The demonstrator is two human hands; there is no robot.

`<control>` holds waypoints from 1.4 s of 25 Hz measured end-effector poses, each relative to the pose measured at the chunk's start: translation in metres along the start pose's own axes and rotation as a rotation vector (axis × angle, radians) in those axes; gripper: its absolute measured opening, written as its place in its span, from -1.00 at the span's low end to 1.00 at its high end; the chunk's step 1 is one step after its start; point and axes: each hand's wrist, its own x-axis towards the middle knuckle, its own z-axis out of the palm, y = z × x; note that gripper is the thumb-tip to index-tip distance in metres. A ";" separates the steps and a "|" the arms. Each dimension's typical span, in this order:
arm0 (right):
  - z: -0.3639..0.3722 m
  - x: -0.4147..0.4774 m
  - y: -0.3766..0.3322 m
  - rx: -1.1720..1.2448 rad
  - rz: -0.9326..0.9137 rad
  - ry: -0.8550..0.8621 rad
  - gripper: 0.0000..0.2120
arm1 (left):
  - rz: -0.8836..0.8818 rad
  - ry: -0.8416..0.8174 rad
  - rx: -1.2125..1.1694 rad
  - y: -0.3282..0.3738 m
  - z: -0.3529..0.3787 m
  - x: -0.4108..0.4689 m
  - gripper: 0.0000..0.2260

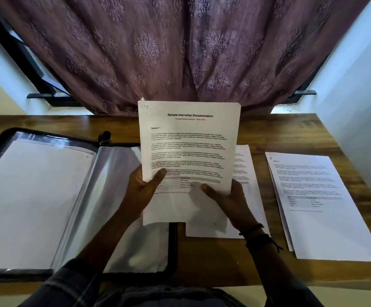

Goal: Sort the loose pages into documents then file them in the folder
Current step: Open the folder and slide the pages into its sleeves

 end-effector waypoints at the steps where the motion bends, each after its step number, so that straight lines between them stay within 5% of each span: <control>1: 0.005 0.001 0.001 0.016 0.011 -0.004 -0.68 | 0.017 0.014 0.001 -0.001 -0.004 -0.001 -0.71; 15: 0.069 0.070 -0.044 -0.115 -0.033 -0.360 -0.61 | 0.026 0.156 0.030 0.016 -0.097 0.024 -0.67; 20: 0.116 0.109 -0.065 -0.197 -0.070 -0.277 -0.64 | 0.019 0.214 0.080 0.018 -0.137 0.054 -0.74; 26: 0.158 0.169 -0.080 -0.322 -0.236 -0.064 -0.65 | 0.055 0.656 0.303 -0.029 -0.158 0.083 -0.77; 29: 0.171 0.197 -0.077 -0.499 -0.270 0.036 -0.47 | 0.129 0.497 0.607 -0.050 -0.158 0.092 -0.84; 32: 0.187 0.216 -0.073 -0.367 -0.295 0.003 -0.64 | 0.326 0.150 0.923 -0.060 -0.156 0.112 -0.73; 35: 0.195 0.231 -0.069 -0.306 -0.307 -0.019 -0.66 | 0.291 -0.060 1.139 -0.062 -0.147 0.129 -0.70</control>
